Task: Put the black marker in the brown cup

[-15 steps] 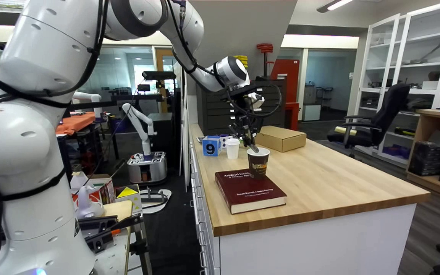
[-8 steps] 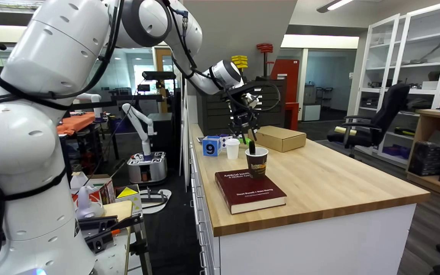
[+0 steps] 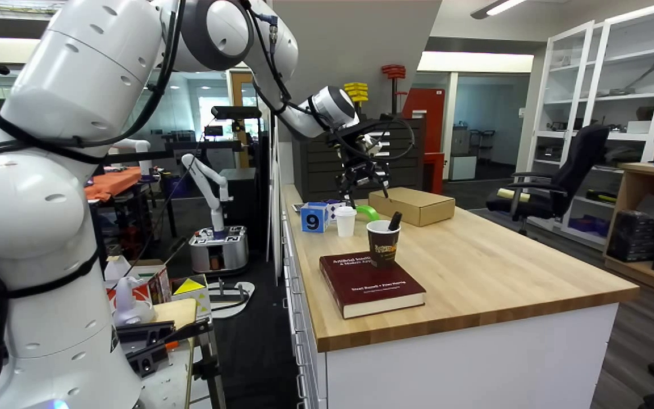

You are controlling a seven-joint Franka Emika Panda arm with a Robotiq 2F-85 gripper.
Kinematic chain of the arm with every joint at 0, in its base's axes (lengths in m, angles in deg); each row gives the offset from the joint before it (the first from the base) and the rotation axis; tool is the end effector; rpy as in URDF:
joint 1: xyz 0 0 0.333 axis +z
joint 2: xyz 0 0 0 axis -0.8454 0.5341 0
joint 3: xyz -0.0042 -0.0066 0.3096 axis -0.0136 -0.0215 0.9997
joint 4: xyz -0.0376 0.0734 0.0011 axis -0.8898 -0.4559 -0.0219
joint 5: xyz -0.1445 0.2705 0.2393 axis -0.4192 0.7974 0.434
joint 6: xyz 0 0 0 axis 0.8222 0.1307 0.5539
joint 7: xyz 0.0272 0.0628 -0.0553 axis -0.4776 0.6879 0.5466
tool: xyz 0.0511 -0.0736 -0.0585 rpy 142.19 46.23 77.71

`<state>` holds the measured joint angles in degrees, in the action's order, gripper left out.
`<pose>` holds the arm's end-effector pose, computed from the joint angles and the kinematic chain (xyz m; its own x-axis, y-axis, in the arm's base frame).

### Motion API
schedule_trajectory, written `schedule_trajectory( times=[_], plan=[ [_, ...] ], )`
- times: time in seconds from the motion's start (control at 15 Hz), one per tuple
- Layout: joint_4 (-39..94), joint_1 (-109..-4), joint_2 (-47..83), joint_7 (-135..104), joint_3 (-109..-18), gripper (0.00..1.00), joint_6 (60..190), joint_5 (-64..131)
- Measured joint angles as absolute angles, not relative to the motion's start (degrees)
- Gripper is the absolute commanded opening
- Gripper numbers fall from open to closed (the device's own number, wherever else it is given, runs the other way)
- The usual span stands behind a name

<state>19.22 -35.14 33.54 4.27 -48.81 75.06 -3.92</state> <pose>0.5870 0.2722 0.3419 0.5409 0.5713 -0.6173 0.8397 -0.4092 0.3570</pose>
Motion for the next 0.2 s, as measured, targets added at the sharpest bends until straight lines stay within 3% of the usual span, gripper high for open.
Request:
schedule_trajectory(
  times=[0.2],
  plan=[
    [18.85, -35.44, 33.50, 4.27, -48.81, 1.00, 75.06, -3.91]
  ],
)
